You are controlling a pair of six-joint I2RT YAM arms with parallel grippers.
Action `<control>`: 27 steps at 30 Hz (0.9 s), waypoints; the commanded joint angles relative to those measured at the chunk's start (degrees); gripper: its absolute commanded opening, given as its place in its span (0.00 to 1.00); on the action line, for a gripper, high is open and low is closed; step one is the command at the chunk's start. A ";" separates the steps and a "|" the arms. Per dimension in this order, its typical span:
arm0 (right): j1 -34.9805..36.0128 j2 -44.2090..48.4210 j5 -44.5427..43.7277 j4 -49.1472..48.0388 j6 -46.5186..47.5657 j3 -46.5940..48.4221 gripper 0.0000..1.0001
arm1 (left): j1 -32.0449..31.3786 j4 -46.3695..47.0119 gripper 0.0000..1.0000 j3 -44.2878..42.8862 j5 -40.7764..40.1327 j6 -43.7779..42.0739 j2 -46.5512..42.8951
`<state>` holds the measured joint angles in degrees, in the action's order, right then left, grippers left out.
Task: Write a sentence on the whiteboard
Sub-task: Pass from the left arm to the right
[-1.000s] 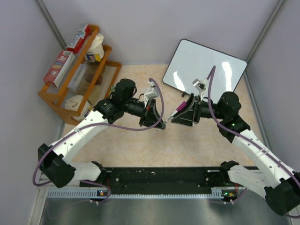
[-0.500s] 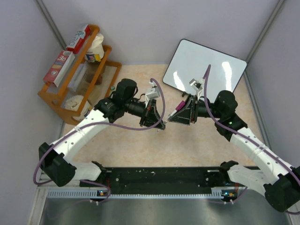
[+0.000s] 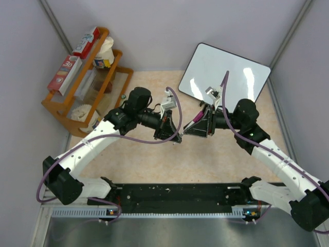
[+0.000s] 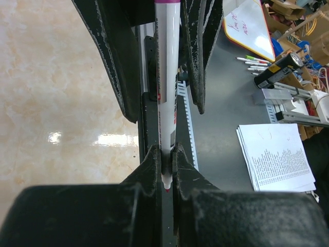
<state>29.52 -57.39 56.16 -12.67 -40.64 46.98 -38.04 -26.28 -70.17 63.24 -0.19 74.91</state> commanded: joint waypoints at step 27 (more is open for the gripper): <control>1.51 1.31 0.53 -1.84 0.83 1.45 0.30 | -0.37 -0.70 0.00 -1.99 -3.21 0.10 1.02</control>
<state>29.65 -57.34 55.94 -11.99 -39.51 46.98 -38.22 -27.51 -70.22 60.82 0.89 75.55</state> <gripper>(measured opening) 0.299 0.046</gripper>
